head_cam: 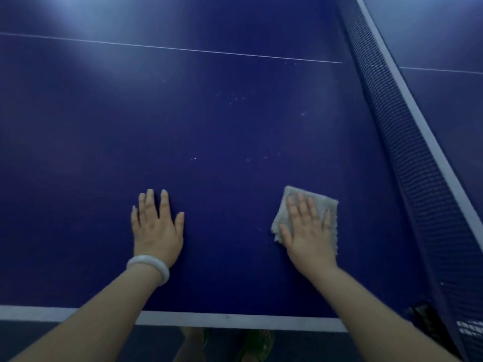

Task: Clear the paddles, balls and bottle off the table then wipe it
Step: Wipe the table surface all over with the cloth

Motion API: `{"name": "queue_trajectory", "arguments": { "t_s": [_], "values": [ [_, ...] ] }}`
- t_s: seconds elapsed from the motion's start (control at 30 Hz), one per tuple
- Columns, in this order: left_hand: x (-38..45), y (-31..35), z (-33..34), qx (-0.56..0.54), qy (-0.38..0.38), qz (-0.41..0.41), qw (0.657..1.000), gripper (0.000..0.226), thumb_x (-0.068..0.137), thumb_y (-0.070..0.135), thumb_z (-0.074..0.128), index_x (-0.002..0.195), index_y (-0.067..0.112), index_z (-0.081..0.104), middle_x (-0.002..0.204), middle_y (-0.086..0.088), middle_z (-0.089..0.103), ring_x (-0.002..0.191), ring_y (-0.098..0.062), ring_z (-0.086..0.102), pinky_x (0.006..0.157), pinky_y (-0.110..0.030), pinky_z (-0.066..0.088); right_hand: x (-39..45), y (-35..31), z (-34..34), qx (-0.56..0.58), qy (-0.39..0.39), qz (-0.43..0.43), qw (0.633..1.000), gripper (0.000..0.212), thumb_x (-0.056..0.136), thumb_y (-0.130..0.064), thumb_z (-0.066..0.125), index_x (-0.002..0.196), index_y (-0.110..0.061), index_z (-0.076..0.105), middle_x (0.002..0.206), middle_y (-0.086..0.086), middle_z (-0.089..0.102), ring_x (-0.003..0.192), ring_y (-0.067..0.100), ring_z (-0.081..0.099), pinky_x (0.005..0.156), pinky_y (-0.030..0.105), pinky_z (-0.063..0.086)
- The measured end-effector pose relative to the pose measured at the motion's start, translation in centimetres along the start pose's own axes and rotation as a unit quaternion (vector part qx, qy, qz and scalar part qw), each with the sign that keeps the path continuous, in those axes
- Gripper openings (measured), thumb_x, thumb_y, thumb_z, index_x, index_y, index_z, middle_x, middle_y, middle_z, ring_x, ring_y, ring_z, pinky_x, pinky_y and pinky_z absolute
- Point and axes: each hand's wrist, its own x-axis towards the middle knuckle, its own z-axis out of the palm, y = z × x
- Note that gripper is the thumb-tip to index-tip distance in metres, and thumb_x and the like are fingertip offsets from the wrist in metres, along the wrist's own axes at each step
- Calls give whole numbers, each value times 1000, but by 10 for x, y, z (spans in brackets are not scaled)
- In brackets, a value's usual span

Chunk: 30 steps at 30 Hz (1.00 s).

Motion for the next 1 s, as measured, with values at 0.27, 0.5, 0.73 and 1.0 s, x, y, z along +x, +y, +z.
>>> {"name": "queue_trajectory", "arguments": {
  "t_s": [0.27, 0.5, 0.73, 1.0],
  "values": [
    [1, -10, 9, 43, 23, 3, 999, 71, 95, 53, 4, 156, 17, 2, 163, -11, -1, 151, -24, -7, 123, -45, -3, -63, -53, 23, 21, 38, 61, 997, 67, 99, -49, 8, 156, -17, -6, 164, 6, -10, 151, 23, -12, 118, 60, -1],
    [2, -10, 9, 43, 16, 7, 999, 68, 97, 50, 6, 156, 16, 2, 163, -12, -1, 151, -25, -7, 123, -46, -1, 50, -47, -10, -3, 7, 3, 1000, 61, 102, -46, 14, 156, -25, -7, 163, -4, -14, 149, 14, -17, 118, 54, -11],
    [3, -10, 9, 44, 18, 15, 999, 68, 97, 48, 2, 156, 14, 2, 163, -14, 1, 151, -27, -5, 122, -48, 0, -10, -54, 4, 21, 47, 148, 988, 59, 101, -42, 4, 154, -21, -10, 164, 4, -10, 151, 21, -11, 118, 60, 0],
    [0, -10, 0, 44, -3, 15, 999, 68, 98, 47, 7, 154, 9, 14, 161, -18, 13, 150, -31, 7, 121, -51, 11, 43, -109, -1, -28, 1, -127, 992, 65, 97, -53, 6, 154, -29, -13, 162, -8, -20, 147, 10, -24, 120, 52, -6]
  ]
}}
